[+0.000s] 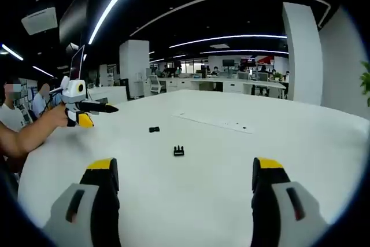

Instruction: Snap the two parts of the plastic buckle together until the buckle closes and remains connected.

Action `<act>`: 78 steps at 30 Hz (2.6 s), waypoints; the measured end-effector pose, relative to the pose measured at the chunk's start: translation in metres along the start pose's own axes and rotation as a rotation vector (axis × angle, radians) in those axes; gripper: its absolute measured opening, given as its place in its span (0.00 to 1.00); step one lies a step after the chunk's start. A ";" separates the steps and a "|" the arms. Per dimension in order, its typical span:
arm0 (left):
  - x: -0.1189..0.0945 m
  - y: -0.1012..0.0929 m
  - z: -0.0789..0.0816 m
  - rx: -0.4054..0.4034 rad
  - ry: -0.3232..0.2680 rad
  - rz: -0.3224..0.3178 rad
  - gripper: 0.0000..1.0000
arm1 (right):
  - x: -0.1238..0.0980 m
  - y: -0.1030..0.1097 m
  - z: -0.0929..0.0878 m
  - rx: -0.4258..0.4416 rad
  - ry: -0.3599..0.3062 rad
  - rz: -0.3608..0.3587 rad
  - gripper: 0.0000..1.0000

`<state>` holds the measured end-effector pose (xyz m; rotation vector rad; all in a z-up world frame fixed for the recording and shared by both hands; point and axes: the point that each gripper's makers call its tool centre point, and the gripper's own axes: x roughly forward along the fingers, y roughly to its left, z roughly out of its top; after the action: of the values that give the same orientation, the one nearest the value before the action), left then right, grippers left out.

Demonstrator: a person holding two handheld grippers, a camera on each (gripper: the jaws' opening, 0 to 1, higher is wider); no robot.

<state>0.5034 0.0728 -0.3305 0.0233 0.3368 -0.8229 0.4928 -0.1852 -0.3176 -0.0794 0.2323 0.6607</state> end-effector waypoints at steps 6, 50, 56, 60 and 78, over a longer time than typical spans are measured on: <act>-0.001 -0.004 0.002 -0.003 -0.009 -0.014 0.91 | -0.001 -0.001 0.004 0.008 -0.024 -0.001 0.92; 0.001 0.008 0.008 -0.047 -0.041 0.005 0.99 | 0.002 0.000 -0.002 -0.009 0.003 -0.006 0.99; 0.001 0.008 0.008 -0.047 -0.041 0.006 0.99 | 0.002 0.002 -0.004 -0.015 0.010 -0.006 0.99; 0.001 0.008 0.009 -0.050 -0.046 0.006 0.97 | 0.002 0.002 -0.006 -0.016 0.016 -0.006 0.99; -0.001 0.014 0.008 -0.078 -0.058 0.036 0.99 | -0.003 -0.001 -0.005 0.004 -0.009 -0.015 1.00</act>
<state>0.5146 0.0821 -0.3244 -0.0670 0.3125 -0.7728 0.4905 -0.1885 -0.3221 -0.0745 0.2246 0.6455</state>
